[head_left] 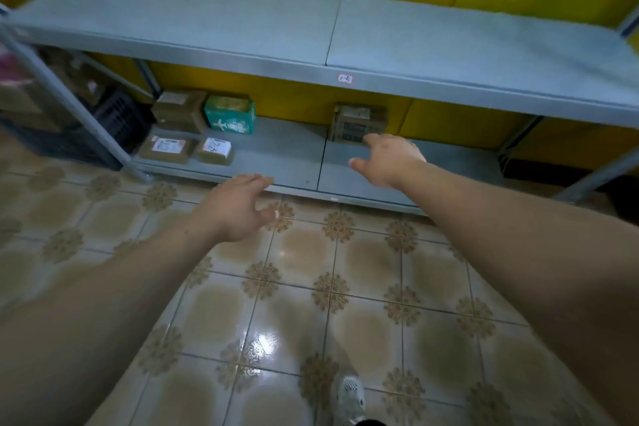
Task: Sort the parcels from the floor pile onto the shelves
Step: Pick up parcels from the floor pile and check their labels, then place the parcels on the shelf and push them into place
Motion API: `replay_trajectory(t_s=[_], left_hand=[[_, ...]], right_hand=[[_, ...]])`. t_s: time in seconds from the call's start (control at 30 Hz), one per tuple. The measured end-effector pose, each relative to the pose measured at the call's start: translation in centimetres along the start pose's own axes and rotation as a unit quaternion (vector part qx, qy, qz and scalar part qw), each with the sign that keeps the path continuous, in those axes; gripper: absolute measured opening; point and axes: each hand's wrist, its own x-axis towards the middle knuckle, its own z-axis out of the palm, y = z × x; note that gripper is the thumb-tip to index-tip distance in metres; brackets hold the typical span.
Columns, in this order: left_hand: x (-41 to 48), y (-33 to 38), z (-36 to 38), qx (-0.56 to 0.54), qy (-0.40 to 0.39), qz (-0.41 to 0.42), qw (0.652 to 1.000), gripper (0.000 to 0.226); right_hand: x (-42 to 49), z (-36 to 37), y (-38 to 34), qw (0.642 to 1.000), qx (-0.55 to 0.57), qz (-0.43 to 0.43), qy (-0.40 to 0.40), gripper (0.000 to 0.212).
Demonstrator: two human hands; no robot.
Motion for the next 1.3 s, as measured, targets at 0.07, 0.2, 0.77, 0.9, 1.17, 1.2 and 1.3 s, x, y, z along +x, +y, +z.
replay_trajectory(t_s=[0.07,0.2,0.77,0.9,1.17,1.2,1.3], left_hand=[[-4.4,-1.2,-2.7,-0.003,0.015,-0.008,1.000,0.072],[-13.1,-5.7,-8.0,0.012,0.061,-0.017,0.998,0.071],[-31.3,-24.7,-23.3,-0.030,0.208,-0.124,0.970,0.067],[-28.0,-30.3,-26.6,-0.032,0.214,-0.154,0.964,0.068],[-22.4,-41.8,-33.5,-0.047,0.232,-0.210,0.949,0.067],[-22.0,-43.3,-34.3,-0.051,0.234,-0.210,0.948,0.065],[-20.6,-48.2,-36.0,-0.064,0.237,-0.213,0.946,0.059]], right_hand=[[-3.5,-2.4,-2.9,1.000,0.001,0.002,0.013,0.067],[-9.9,-6.4,-10.8,0.999,0.007,-0.015,0.049,0.066],[-14.5,-18.5,-42.4,0.966,-0.008,-0.201,0.160,0.070],[-8.9,-19.2,-48.2,0.963,-0.019,-0.222,0.151,0.071],[1.4,-23.8,-61.9,0.944,-0.059,-0.290,0.147,0.072],[2.4,-24.2,-63.9,0.941,-0.059,-0.301,0.146,0.072],[5.7,-24.7,-70.0,0.931,-0.060,-0.330,0.142,0.070]])
